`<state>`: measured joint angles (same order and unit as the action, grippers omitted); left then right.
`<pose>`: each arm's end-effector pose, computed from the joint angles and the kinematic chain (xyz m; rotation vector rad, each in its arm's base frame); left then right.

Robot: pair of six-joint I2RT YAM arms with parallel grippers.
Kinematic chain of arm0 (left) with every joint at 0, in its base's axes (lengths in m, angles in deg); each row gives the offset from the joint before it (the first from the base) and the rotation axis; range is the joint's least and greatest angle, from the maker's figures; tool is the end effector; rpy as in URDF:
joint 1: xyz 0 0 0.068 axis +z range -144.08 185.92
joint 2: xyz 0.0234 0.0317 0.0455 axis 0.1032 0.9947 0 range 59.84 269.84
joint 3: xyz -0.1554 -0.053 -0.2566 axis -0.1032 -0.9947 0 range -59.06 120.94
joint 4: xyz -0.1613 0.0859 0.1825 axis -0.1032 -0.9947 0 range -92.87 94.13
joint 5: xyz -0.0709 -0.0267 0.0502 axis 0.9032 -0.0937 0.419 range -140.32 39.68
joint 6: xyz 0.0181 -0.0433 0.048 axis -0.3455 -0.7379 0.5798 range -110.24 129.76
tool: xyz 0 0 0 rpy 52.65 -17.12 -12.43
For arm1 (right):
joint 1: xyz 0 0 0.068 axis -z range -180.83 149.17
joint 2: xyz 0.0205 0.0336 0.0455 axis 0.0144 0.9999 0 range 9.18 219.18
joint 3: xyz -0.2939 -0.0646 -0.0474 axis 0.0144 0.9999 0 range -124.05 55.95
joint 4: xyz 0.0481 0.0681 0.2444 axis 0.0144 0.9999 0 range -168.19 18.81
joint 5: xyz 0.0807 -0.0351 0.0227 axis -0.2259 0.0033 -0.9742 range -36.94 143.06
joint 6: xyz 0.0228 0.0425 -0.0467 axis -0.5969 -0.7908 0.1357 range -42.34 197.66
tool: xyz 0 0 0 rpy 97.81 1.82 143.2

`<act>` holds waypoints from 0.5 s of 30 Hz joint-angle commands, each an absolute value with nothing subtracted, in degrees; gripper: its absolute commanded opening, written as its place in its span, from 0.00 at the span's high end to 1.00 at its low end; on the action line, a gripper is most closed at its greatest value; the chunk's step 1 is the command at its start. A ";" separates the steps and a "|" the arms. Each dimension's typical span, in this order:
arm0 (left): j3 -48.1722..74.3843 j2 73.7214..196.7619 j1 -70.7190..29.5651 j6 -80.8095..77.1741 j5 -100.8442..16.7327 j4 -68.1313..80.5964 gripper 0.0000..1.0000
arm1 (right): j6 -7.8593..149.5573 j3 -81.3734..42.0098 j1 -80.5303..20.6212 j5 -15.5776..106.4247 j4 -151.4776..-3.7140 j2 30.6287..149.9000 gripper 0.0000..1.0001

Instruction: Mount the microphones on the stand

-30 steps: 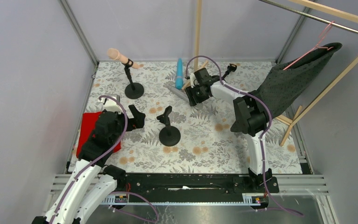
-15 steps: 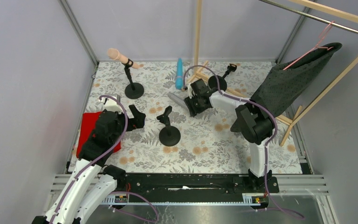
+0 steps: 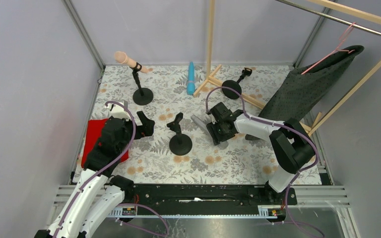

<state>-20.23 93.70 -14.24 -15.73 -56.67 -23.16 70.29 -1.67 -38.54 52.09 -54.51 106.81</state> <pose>0.1210 -0.0380 0.3113 -0.1657 1.9740 -0.4137 0.2680 0.2083 0.1840 -0.7147 2.6156 0.2641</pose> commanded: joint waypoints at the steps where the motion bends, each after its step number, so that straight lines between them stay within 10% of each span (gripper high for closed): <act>1: -20.43 93.45 -13.90 -15.20 -55.85 -20.12 0.01 | 70.65 -1.63 -38.62 55.21 -49.26 104.73 0.40; 15: -20.47 94.14 -13.85 -15.28 -55.33 -20.03 0.01 | 99.08 -6.64 -38.62 51.72 -46.44 109.55 0.47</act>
<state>-20.23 93.75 -14.24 -15.71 -56.23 -23.14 86.24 -3.64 -38.59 52.75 -48.32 107.99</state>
